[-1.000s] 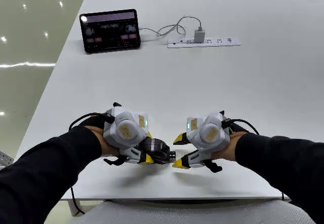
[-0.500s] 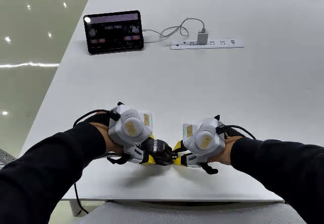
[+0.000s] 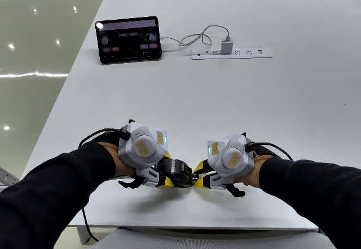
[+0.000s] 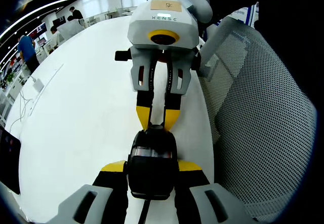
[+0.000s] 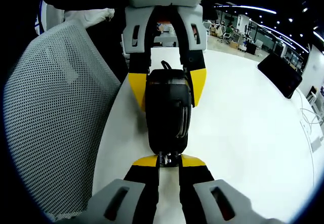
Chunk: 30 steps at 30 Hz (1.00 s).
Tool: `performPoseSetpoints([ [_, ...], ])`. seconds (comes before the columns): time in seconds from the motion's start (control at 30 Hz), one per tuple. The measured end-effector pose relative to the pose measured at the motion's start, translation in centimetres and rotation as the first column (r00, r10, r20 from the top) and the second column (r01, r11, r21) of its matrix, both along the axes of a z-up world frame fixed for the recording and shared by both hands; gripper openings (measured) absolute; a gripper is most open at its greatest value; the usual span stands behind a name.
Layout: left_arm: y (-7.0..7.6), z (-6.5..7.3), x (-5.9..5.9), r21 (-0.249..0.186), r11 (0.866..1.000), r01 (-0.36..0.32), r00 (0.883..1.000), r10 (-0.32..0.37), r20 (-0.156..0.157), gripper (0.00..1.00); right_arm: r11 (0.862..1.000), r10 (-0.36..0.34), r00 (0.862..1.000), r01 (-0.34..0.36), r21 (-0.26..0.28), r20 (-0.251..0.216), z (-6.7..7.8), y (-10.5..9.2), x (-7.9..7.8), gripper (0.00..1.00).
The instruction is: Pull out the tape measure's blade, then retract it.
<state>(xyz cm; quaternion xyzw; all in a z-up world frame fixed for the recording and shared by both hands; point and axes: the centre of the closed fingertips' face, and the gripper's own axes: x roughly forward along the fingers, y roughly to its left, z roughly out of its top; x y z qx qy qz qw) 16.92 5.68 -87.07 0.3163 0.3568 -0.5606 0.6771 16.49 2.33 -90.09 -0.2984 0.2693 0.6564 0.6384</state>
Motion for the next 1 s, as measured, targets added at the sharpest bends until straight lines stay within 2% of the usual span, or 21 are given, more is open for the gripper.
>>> performPoseSetpoints([
  [0.3, -0.01, 0.00, 0.01, 0.000, 1.000, 0.005, 1.000, -0.005, -0.005, 0.31, 1.000, 0.000, 1.000, 0.000, -0.002, -0.018, -0.01, -0.26, -0.12, 0.11],
  [0.4, -0.04, 0.00, 0.02, -0.002, 1.000, 0.002, 1.000, -0.002, -0.007, 0.31, 0.999, 0.022, 1.000, -0.022, -0.025, -0.004, -0.15, -0.14, -0.14, 0.12],
  [0.5, -0.04, 0.03, 0.10, -0.023, 1.000, -0.016, 1.000, 0.016, -0.015, 0.31, 0.999, 0.027, 1.000, -0.027, -0.022, -0.006, -0.38, 0.15, -0.11, 0.13],
  [0.57, -0.07, 0.04, 0.05, -0.022, 1.000, -0.015, 1.000, 0.015, -0.012, 0.31, 0.999, 0.030, 1.000, -0.030, -0.020, 0.001, -0.50, 0.50, -0.13, 0.13],
  [0.6, -0.05, 0.03, 0.05, -0.019, 1.000, -0.013, 1.000, 0.013, -0.010, 0.31, 1.000, 0.023, 1.000, -0.023, -0.021, -0.009, -0.40, 0.45, -0.05, 0.13],
  [0.63, -0.04, 0.04, 0.02, -0.019, 1.000, -0.013, 1.000, 0.013, -0.009, 0.31, 1.000, -0.022, 0.999, 0.021, -0.012, -0.050, -0.35, 0.41, -0.07, 0.13],
  [0.67, -0.03, 0.05, 0.03, -0.020, 1.000, -0.014, 1.000, 0.014, -0.009, 0.31, 1.000, 0.002, 1.000, -0.003, -0.010, -0.029, -0.39, 0.33, 0.13, 0.12],
  [0.87, 0.00, 0.06, 0.04, -0.015, 1.000, -0.007, 1.000, 0.007, -0.008, 0.31, 1.000, -0.027, 0.999, 0.027, -0.010, -0.046, -0.49, 0.15, 0.00, 0.10],
  [1.0, 0.05, 0.08, 0.00, -0.016, 1.000, -0.006, 1.000, 0.006, -0.006, 0.31, 1.000, -0.026, 0.999, 0.026, 0.003, -0.038, -0.42, 0.10, -0.04, 0.10],
])
